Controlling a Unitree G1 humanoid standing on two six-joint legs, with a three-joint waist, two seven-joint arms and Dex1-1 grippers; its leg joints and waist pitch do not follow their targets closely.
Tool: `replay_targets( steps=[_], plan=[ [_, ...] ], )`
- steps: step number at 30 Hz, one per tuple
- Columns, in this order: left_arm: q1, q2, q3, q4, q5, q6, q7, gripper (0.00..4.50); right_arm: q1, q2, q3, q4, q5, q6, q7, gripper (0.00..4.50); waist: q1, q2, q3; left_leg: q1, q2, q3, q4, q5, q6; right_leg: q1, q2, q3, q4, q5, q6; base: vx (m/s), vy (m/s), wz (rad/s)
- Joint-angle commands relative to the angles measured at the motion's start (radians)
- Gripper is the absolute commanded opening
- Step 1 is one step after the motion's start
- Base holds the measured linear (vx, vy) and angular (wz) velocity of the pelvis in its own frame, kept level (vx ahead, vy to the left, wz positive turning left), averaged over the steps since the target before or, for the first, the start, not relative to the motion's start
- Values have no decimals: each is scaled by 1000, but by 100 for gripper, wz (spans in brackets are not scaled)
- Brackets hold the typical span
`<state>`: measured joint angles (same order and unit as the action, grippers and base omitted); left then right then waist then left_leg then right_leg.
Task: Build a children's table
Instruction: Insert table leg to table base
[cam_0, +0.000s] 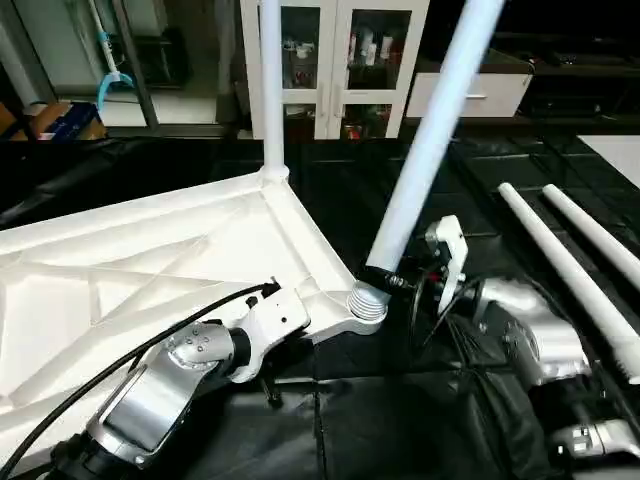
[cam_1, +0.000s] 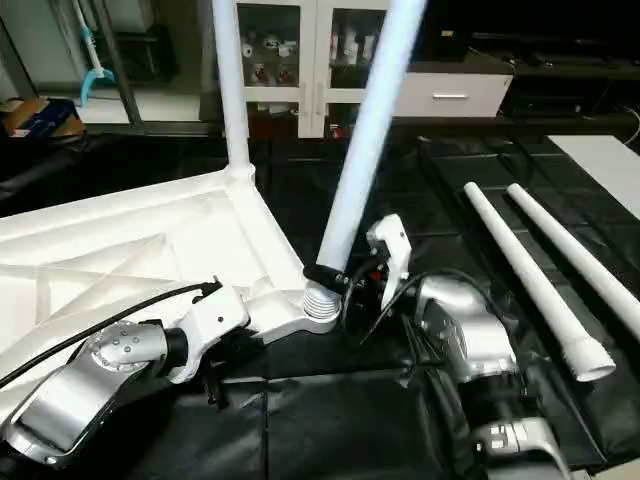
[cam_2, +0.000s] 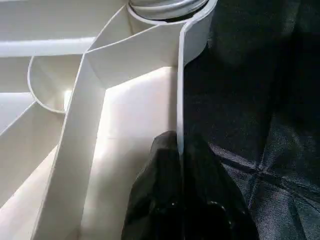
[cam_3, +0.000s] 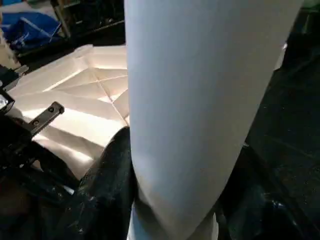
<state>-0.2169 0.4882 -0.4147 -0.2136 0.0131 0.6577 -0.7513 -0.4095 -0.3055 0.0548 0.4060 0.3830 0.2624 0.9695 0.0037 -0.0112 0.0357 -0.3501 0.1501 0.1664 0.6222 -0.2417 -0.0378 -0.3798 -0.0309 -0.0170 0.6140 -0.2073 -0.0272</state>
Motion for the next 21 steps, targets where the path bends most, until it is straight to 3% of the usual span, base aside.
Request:
replay_targets(
  steps=[1,5,11,17,21],
  plan=[
    [19,11,-14,28,4,14,-2,7,72,-21,13,27,-59,2,-40,186,2,8,-38,0,81,-30,-86,-120,45,35,-105,46,-74,-151,-245,0,0,0],
    [17,15,-15,30,5,13,-4,7,103,-31,55,-2,-107,-23,-38,186,0,8,-38,0,80,-31,-88,-124,48,35,-105,46,-75,-154,-238,0,0,0],
    [14,15,-17,32,6,12,-5,7,97,-72,143,12,-191,-50,-12,186,-5,7,-32,2,80,-35,-95,-228,21,25,-104,48,-90,-309,-197,0,0,0],
    [14,14,-18,31,8,12,-3,7,88,-87,175,5,-205,-41,10,186,-6,2,-36,0,80,-35,-96,-217,23,27,-104,49,-88,-267,-196,0,0,0],
    [16,13,-17,29,10,9,2,7,96,-92,189,14,-212,-38,19,186,-5,4,-35,0,81,-36,-97,-224,24,25,-105,50,-90,-290,-193,0,0,0]
  ],
)
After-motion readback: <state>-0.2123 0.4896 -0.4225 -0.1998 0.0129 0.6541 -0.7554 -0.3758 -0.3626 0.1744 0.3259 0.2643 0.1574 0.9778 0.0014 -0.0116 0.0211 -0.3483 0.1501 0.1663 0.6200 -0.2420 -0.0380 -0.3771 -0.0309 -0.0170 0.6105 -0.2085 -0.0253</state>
